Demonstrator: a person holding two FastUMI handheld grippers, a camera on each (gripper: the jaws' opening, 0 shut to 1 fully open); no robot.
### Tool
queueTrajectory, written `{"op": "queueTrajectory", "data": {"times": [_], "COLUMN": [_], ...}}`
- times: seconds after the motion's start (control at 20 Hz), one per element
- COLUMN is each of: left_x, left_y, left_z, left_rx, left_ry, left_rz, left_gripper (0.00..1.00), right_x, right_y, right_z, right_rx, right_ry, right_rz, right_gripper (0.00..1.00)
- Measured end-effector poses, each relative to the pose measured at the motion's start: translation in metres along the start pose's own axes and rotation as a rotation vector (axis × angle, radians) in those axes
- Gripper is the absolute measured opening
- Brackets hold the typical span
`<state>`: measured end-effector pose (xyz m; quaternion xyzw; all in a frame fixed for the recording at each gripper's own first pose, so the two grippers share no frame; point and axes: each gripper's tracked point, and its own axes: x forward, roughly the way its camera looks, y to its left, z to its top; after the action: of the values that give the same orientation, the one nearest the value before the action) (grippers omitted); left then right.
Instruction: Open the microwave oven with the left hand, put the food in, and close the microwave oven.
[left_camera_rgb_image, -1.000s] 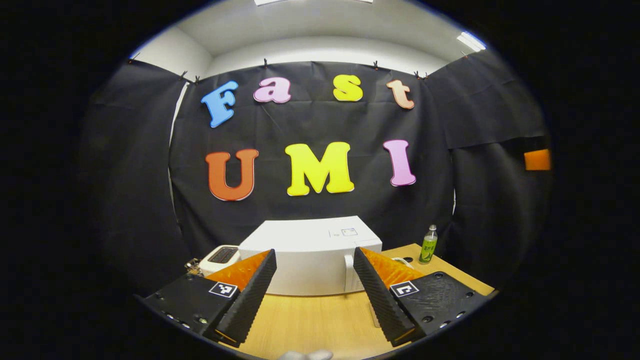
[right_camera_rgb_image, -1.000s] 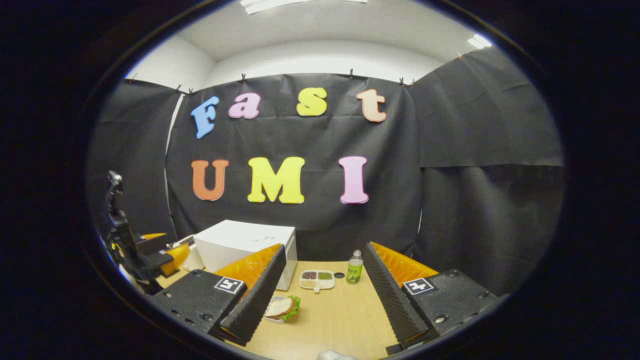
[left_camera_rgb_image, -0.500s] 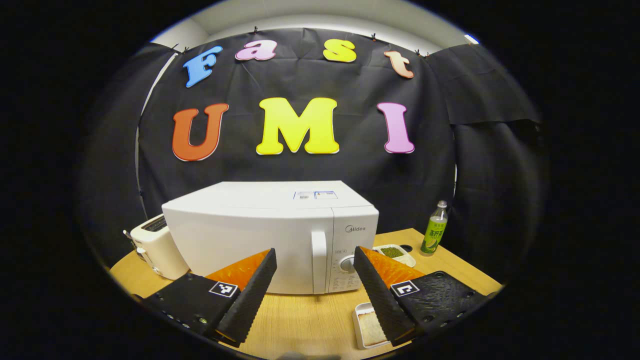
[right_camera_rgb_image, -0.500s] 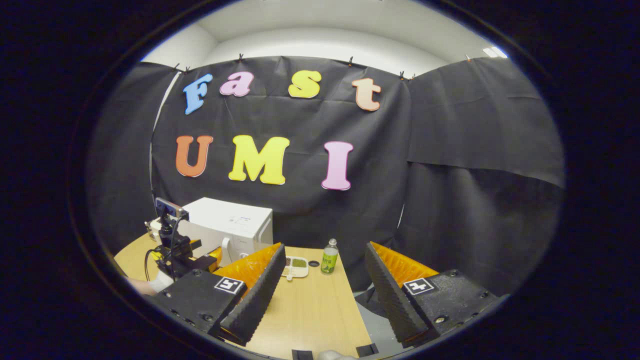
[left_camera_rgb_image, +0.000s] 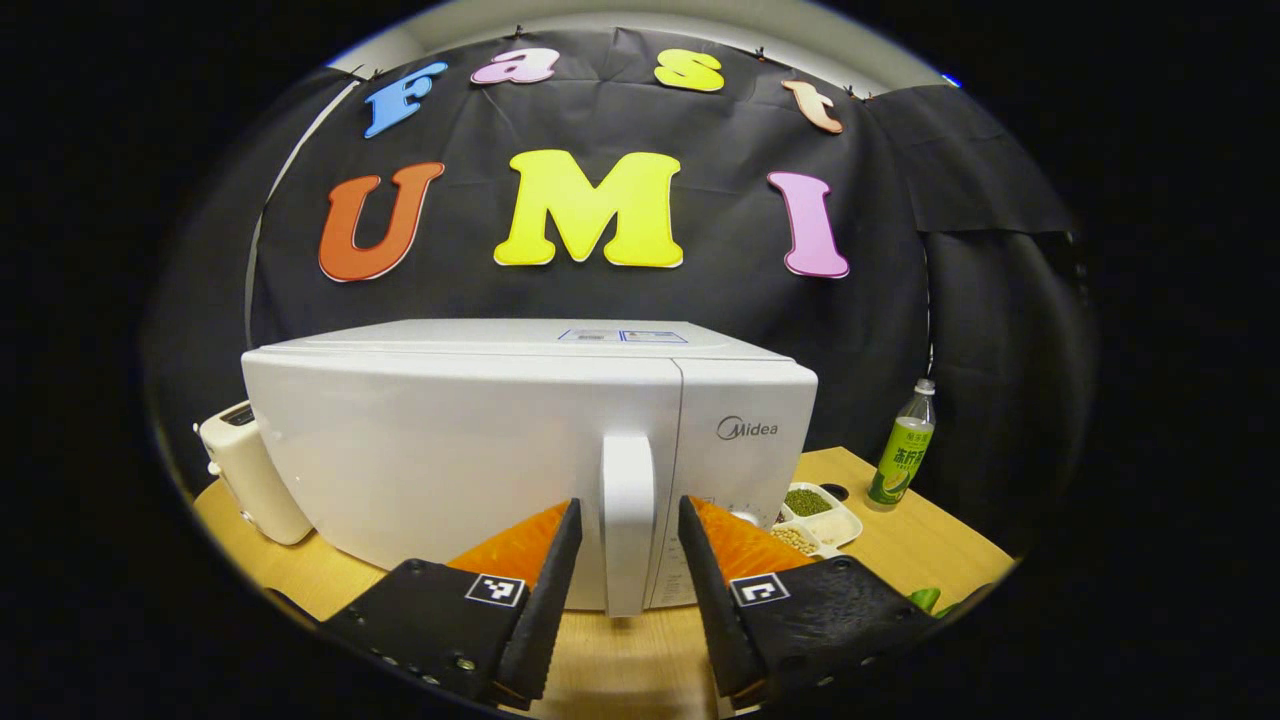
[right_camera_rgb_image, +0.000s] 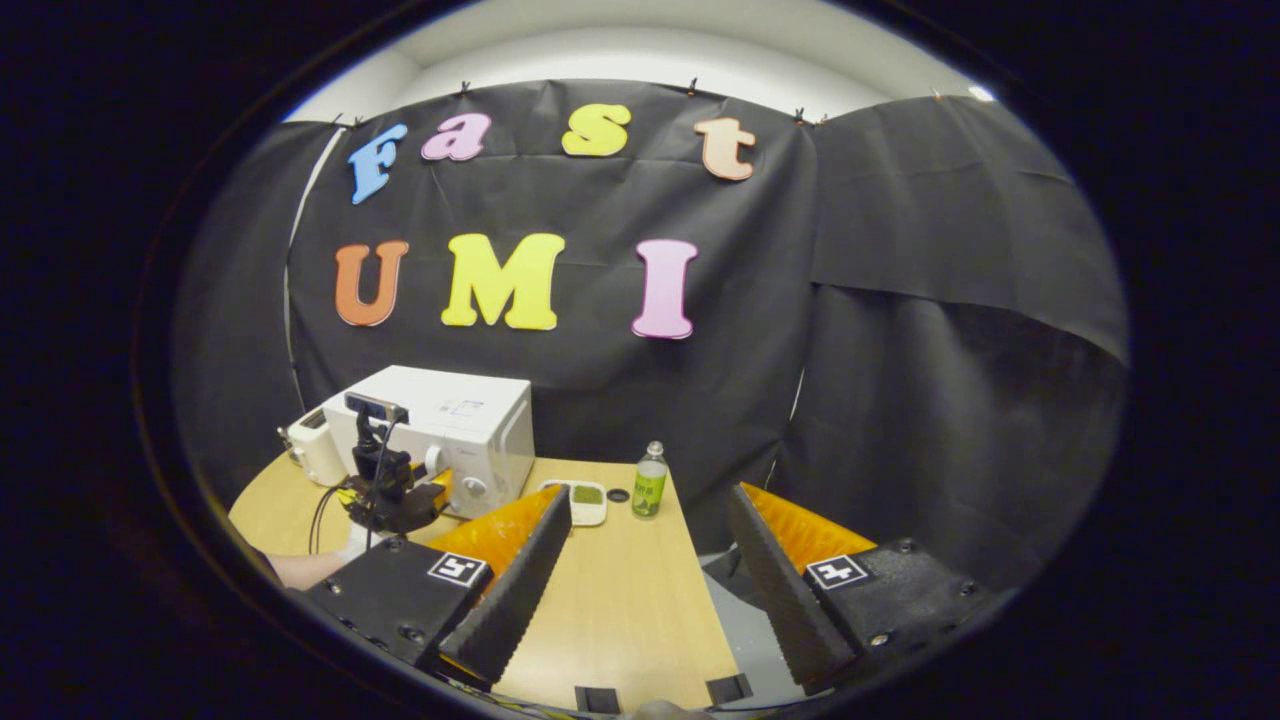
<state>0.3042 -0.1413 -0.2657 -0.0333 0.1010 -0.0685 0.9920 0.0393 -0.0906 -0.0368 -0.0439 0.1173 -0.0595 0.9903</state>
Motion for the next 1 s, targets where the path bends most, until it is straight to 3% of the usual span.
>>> {"op": "queueTrajectory", "data": {"times": [0.05, 0.3, 0.35, 0.55, 0.65, 0.7, 0.75, 1.0], "left_x": [-0.001, -0.002, -0.001, -0.009, -0.028, -0.042, -0.055, -0.114], "left_y": [-0.002, -0.001, 0.000, 0.000, 0.001, 0.003, 0.006, 0.028], "left_z": [0.000, -0.001, 0.001, -0.006, -0.008, -0.007, -0.014, -0.025], "left_rx": [-0.004, -0.016, -0.011, -0.033, -0.011, -0.003, -0.015, 0.013], "left_ry": [-0.003, 0.006, 0.004, 0.049, 0.026, 0.012, 0.028, 0.038], "left_rz": [-0.008, -0.016, -0.016, -0.020, -0.031, -0.041, -0.045, -0.046], "left_gripper": [0.32, 0.18, 0.11, 0.07, 0.04, 0.13, 0.04, 0.05], "right_x": [0.001, 0.003, 0.003, 0.000, -0.001, -0.001, -0.002, -0.007], "right_y": [0.000, 0.010, 0.011, 0.018, 0.020, 0.022, 0.026, 0.055], "right_z": [0.002, 0.007, 0.007, 0.007, 0.005, 0.003, 0.002, -0.007], "right_rx": [-0.001, -0.012, -0.010, -0.002, 0.001, -0.007, -0.013, 0.014], "right_ry": [-0.001, -0.010, -0.011, -0.018, -0.020, -0.020, -0.020, -0.014], "right_rz": [0.002, 0.032, 0.038, 0.060, 0.064, 0.065, 0.074, 0.142], "right_gripper": [0.96, 0.97, 0.97, 0.97, 0.97, 0.96, 0.96, 1.00]}}
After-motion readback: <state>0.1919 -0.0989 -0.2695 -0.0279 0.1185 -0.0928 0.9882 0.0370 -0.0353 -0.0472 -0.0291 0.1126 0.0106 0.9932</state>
